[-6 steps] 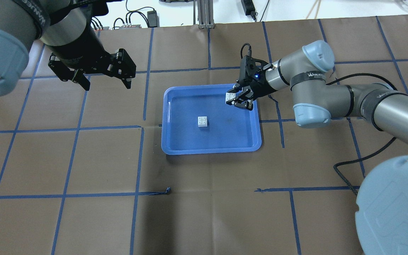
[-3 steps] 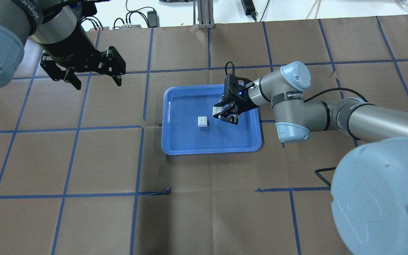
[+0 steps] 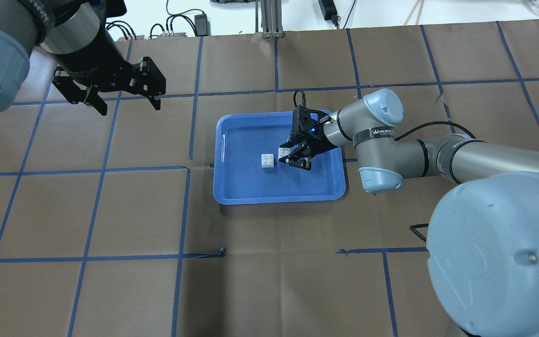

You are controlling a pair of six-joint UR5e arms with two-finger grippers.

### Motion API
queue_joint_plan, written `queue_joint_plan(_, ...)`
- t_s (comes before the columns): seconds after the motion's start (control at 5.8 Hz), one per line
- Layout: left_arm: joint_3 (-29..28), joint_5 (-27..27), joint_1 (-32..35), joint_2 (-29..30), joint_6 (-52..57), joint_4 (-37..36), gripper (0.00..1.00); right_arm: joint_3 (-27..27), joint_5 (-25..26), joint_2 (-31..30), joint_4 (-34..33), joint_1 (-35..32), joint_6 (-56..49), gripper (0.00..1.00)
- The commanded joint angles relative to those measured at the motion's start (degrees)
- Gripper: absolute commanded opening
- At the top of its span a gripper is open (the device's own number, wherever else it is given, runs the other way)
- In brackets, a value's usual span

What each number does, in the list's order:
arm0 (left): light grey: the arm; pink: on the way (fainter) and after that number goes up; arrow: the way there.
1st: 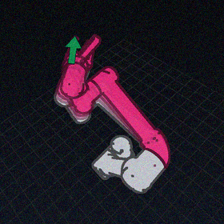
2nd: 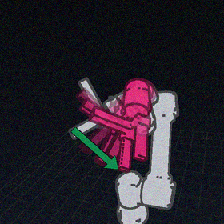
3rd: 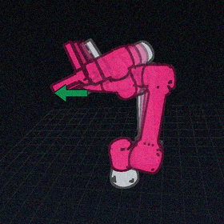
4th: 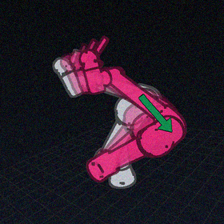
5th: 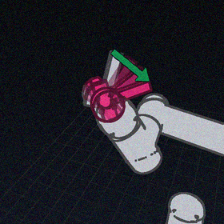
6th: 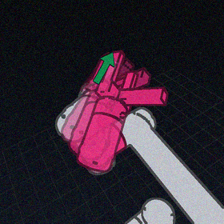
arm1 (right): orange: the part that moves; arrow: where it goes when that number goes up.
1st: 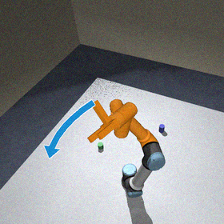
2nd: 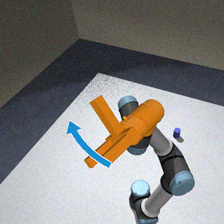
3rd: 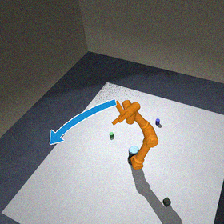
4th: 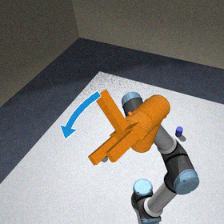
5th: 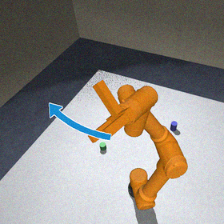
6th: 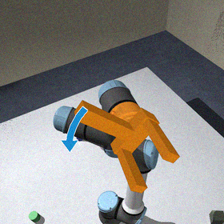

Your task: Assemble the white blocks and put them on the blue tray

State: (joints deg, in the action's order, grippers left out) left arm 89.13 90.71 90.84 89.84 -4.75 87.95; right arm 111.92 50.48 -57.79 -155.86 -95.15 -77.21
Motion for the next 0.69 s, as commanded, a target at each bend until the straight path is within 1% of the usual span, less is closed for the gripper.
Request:
queue_joint_plan(0.0, -0.09, -0.09, -0.31, -0.02, 0.00, -0.06, 0.99, 0.05, -0.03, 0.14, -0.06, -0.83, 0.13, 0.27)
queue_joint_plan(0.52, -0.45, -0.18, -0.40, -0.02, 0.18, -0.06, 0.99, 0.84, -0.11, 0.14, -0.23, -0.92, 0.13, 0.27)
